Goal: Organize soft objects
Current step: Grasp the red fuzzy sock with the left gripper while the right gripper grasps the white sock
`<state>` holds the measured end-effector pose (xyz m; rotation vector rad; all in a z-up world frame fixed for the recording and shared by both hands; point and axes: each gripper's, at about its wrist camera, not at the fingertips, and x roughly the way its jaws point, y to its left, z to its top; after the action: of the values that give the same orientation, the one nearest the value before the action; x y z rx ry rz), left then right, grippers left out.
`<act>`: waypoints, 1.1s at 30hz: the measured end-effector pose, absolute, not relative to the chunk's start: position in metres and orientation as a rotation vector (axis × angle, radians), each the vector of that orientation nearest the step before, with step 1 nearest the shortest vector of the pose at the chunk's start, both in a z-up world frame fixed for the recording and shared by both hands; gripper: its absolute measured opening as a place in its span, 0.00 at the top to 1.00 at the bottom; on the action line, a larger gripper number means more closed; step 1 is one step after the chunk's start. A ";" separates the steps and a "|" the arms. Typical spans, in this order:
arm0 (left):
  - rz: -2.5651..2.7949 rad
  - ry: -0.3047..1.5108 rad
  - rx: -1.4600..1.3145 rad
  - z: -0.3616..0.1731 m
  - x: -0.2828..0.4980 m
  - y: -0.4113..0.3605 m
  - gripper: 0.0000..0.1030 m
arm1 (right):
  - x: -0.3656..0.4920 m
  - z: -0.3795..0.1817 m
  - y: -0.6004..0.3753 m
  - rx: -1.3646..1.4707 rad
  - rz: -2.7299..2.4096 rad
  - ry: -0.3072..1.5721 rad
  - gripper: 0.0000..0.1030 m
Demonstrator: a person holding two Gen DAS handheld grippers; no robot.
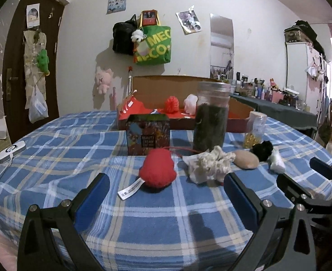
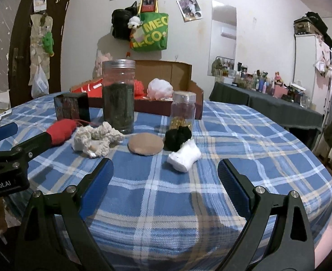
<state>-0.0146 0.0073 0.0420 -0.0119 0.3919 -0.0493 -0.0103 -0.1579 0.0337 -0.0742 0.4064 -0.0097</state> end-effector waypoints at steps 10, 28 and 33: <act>-0.033 0.434 -0.004 0.038 -0.004 0.010 0.00 | 0.002 0.030 -0.163 -0.052 -0.009 0.450 0.08; -0.064 0.611 0.033 0.045 0.058 0.017 0.20 | 0.057 0.042 -0.186 0.033 0.004 0.556 0.19; -0.115 0.672 0.005 0.038 0.069 0.021 0.58 | 0.069 0.033 -0.193 0.090 0.045 0.630 0.69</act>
<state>0.0687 0.0213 0.0384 0.0051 0.6723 -0.1150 0.0693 -0.1933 0.0329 0.0902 0.6303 0.0453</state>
